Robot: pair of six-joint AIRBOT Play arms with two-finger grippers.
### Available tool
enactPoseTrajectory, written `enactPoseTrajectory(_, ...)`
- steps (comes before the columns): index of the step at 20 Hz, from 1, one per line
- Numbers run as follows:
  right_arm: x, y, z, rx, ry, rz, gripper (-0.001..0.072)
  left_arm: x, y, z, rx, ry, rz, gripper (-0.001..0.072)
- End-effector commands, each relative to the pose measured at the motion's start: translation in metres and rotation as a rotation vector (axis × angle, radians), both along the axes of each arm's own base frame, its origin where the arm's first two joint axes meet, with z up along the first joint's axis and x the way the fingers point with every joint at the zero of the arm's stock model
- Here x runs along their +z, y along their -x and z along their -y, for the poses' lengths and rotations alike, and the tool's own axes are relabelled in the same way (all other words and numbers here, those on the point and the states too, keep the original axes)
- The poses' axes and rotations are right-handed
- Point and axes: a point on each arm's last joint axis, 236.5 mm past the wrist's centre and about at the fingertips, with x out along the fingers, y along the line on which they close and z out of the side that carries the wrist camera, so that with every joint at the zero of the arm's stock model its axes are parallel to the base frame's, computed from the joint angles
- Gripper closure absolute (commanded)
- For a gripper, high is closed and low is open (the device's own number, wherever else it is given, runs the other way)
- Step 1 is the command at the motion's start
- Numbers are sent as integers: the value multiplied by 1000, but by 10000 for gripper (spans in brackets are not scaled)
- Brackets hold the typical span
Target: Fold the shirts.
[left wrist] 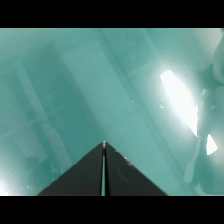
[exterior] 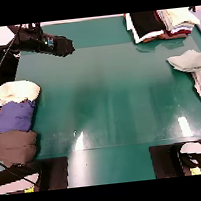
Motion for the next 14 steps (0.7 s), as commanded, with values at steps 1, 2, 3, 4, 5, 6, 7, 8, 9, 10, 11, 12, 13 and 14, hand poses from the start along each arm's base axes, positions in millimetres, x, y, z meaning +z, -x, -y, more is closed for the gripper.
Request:
enactPoseTrajectory(1, 38, -1, 21, -38, 83, 68, 694, 0, 0, 0, 3, 2, -2, 684)
enactPoseTrajectory(2, 47, -2, 23, -39, 102, 79, 694, 0, 0, 0, 3, 2, -3, 684)
enactPoseTrajectory(3, 53, -2, 24, -36, 112, 87, 694, -1, 0, 0, 2, 1, -4, 684)
enactPoseTrajectory(4, 58, -2, 23, -32, 119, 91, 694, -1, 0, 0, 1, 0, -5, 684)
enactPoseTrajectory(5, 61, -2, 22, -28, 122, 91, 694, -2, 1, 0, -1, -3, -10, 684)
enactPoseTrajectory(6, 60, 1, 24, -26, 134, 75, 694, -3, 2, -1, -3, -7, -15, 684)
enactPoseTrajectory(7, 58, 5, 26, -26, 151, 50, 694, -4, 3, -1, -6, -10, -18, 684)
enactPoseTrajectory(8, 56, 10, 27, -26, 164, 29, 694, -4, 4, -1, -8, -12, -20, 684)
enactPoseTrajectory(9, 53, 17, 32, -37, 179, 6, 694, -5, 4, -1, -8, -13, -21, 684)
enactPoseTrajectory(10, 51, 22, 34, -46, 183, -6, 694, -5, 4, -1, -8, -12, -21, 684)
enactPoseTrajectory(11, 48, 30, 36, -58, 186, -22, 694, -5, 4, -1, -9, -13, -22, 684)
enactPoseTrajectory(12, 44, 38, 37, -70, 181, -34, 694, -5, 4, -1, -8, -14, -22, 684)
enactPoseTrajectory(13, 39, 49, 39, -90, 169, -46, 694, -5, 4, -1, -9, -13, -22, 684)
enactPoseTrajectory(14, 31, 63, 42, -111, 159, -70, 694, -5, 4, -1, -9, -14, -22, 684)
